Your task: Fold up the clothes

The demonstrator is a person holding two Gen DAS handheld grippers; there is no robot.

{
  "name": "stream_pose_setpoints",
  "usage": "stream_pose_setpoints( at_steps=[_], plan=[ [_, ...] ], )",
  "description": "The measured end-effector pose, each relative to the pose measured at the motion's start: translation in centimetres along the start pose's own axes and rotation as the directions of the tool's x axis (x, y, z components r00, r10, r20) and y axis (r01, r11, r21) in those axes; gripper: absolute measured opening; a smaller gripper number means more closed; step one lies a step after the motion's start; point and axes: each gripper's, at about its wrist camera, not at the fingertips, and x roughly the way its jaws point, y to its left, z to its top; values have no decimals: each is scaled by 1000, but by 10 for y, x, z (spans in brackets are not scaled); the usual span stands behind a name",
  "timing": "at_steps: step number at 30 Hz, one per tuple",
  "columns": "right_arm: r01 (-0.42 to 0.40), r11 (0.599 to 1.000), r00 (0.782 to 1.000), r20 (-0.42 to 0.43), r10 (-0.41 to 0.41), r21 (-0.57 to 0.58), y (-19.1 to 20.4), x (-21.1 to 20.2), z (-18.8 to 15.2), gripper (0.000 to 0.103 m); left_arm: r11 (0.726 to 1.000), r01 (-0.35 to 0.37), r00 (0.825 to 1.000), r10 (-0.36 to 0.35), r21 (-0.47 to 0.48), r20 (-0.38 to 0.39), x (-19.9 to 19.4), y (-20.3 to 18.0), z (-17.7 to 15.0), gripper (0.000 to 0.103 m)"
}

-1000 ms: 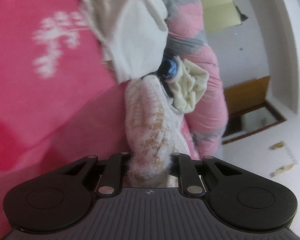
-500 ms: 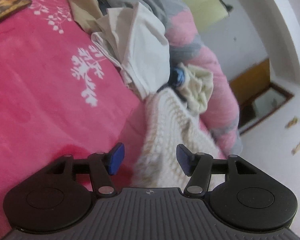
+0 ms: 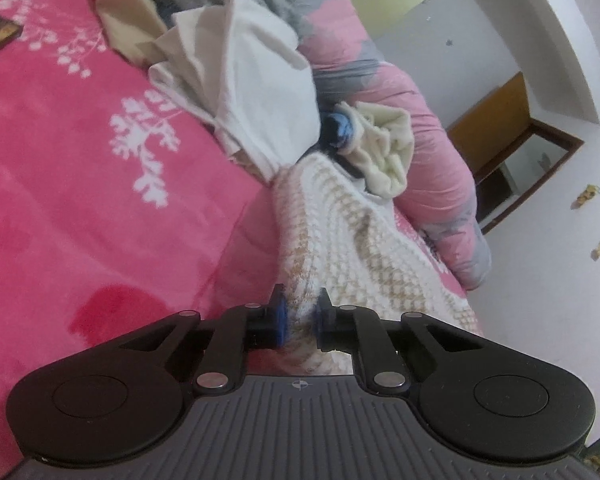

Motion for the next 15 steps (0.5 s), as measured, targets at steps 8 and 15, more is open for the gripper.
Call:
stream_pose_setpoints(
  at_steps=[8,15],
  plan=[
    [48,997,999,-8,-49,-62,2,2,1,52,1000,2,999,-3,-24,-36,4,9,-1,16],
    [123,956,992,45,-115,-266,24,20,8,53,1000,-15,1000,15,-9,-25,6,5,-3,17]
  ],
)
